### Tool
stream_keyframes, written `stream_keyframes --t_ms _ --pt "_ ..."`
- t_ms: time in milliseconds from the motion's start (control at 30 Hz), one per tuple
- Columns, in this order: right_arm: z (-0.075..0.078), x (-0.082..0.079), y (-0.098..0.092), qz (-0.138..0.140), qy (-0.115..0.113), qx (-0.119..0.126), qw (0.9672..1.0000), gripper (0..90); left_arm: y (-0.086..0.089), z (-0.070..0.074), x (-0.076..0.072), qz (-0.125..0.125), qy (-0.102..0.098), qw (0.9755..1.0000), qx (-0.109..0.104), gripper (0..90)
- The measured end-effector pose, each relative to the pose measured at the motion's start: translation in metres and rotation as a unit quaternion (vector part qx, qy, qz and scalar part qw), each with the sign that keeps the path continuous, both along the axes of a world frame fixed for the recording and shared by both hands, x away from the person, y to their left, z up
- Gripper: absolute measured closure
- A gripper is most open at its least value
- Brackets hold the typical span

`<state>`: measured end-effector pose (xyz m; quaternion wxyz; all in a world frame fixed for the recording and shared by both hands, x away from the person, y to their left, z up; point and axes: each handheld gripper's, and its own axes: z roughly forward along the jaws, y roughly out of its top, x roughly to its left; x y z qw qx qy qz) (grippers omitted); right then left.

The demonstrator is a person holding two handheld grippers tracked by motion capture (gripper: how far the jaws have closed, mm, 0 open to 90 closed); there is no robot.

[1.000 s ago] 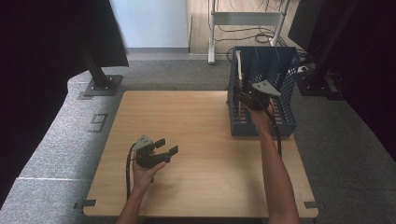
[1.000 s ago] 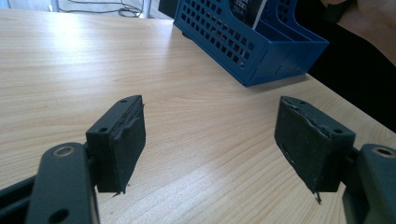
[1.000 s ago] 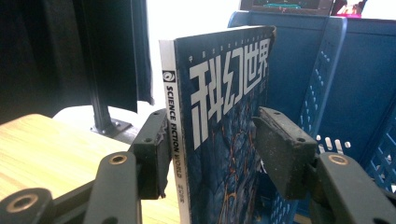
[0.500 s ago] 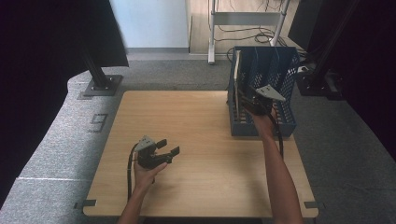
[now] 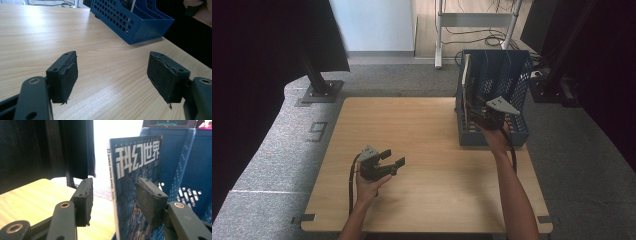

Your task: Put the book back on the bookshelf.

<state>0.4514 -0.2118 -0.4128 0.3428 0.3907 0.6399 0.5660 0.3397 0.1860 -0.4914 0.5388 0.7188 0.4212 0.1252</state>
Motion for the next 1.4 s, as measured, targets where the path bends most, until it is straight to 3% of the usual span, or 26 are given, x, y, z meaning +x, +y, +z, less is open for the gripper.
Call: stream_keyframes --t_ms 433,767,1400 --pt "-0.004 -0.03 0.001 0.019 0.022 -0.004 0.9996 48.0 -0.005 -0.003 0.001 -0.005 0.004 0.9999 0.01 24.6" --pt "-0.017 -0.05 0.0 0.04 0.037 -0.001 0.9985 46.6 -0.005 -0.004 0.001 -0.005 0.005 0.9999 0.011 24.6" --pt "-0.06 -0.09 -0.004 0.07 0.08 -0.008 0.9943 44.7 -0.008 -0.008 0.0 -0.01 0.011 0.9996 0.022 24.5"
